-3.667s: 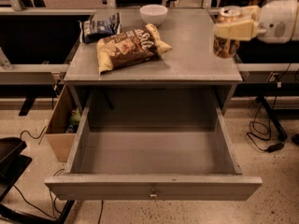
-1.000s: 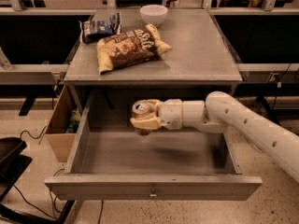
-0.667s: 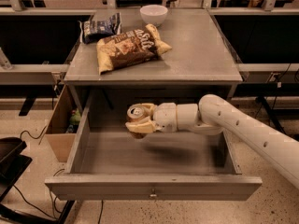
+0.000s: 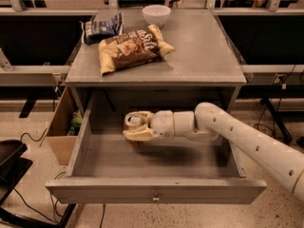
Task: Place orange can into top drawer
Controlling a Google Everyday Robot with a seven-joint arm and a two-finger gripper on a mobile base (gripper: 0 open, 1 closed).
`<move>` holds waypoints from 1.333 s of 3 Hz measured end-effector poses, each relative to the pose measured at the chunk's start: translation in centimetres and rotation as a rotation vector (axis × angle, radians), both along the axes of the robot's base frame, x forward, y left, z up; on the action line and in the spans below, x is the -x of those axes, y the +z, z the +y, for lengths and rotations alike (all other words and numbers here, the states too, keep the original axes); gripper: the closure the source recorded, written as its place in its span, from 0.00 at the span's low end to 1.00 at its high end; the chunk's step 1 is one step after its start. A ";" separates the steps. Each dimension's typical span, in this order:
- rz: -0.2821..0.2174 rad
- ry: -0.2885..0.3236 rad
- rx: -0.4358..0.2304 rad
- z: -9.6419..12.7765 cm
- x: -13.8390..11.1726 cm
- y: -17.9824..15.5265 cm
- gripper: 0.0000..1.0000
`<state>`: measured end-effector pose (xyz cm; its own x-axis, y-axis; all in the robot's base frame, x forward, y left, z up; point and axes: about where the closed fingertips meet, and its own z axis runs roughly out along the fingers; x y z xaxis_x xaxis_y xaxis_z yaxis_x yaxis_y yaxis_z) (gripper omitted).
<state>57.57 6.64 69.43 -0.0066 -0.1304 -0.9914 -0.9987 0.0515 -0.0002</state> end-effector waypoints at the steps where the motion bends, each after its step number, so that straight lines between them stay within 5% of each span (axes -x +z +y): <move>1: 0.035 0.004 -0.032 0.3 0.0 -0.8 1.00; 4: 0.037 0.004 -0.033 0.3 0.0 -0.9 0.36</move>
Offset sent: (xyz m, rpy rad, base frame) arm 0.0004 0.0027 -0.0076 0.0290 0.0324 0.0034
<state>57.62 6.96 68.55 -0.0431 -0.0974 -0.9943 -0.9982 0.0467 0.0386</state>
